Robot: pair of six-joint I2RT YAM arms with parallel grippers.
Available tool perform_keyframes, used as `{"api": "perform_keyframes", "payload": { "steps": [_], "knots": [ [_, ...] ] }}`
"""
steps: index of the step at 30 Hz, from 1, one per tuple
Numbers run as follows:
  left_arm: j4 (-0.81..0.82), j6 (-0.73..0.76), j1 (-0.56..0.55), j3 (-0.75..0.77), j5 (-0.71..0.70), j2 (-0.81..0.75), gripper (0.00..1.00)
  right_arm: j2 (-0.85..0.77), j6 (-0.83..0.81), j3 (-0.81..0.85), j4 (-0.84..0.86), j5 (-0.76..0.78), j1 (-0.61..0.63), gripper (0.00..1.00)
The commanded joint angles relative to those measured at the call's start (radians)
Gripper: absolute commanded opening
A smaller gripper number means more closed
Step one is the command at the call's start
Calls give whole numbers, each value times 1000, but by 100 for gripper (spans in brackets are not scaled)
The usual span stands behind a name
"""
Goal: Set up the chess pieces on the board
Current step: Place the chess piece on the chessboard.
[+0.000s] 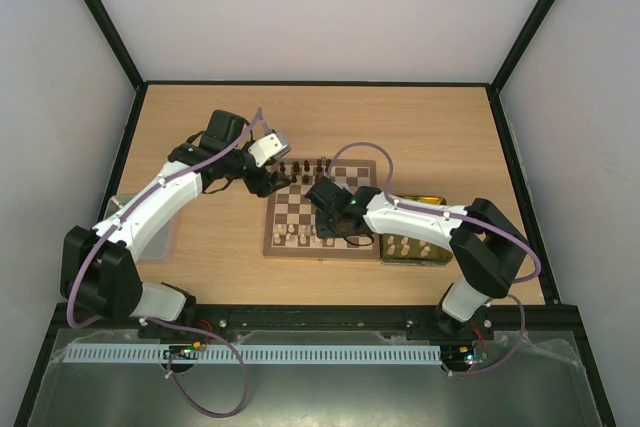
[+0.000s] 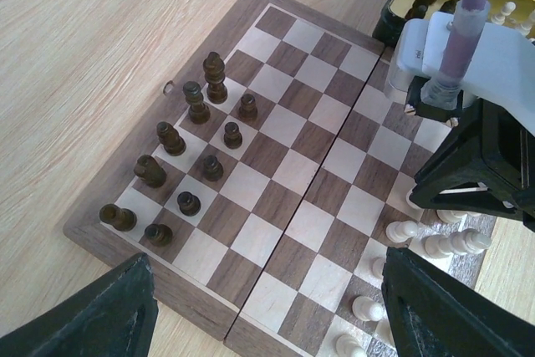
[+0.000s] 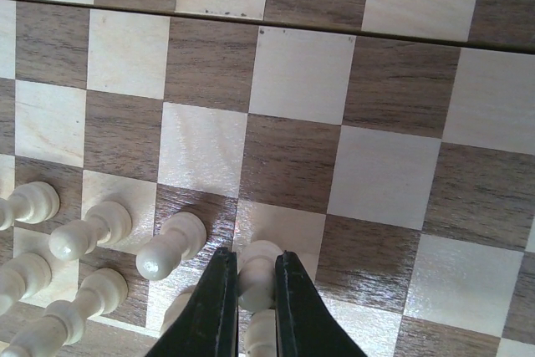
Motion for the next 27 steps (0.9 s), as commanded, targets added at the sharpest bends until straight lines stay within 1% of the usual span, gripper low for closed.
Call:
{"api": "perform_keyframes", "payload": {
  "steps": [1,4,12,15,27],
  "knots": [
    [6,-5,6,-17,12,-20,75,19,11,-13,5,15,7,6],
    [6,-5,6,-17,12,-22,75,18,11,-12,6,15,6,11],
    [6,-4,6,-17,14,-14,75,16,10,-11,5,13,7,13],
    [6,-4,6,-18,13,-12,75,16,10,-9,2,16,8,16],
    [5,-2,6,-14,16,-4,75,11,10,-4,3,19,7,18]
  ]
}}
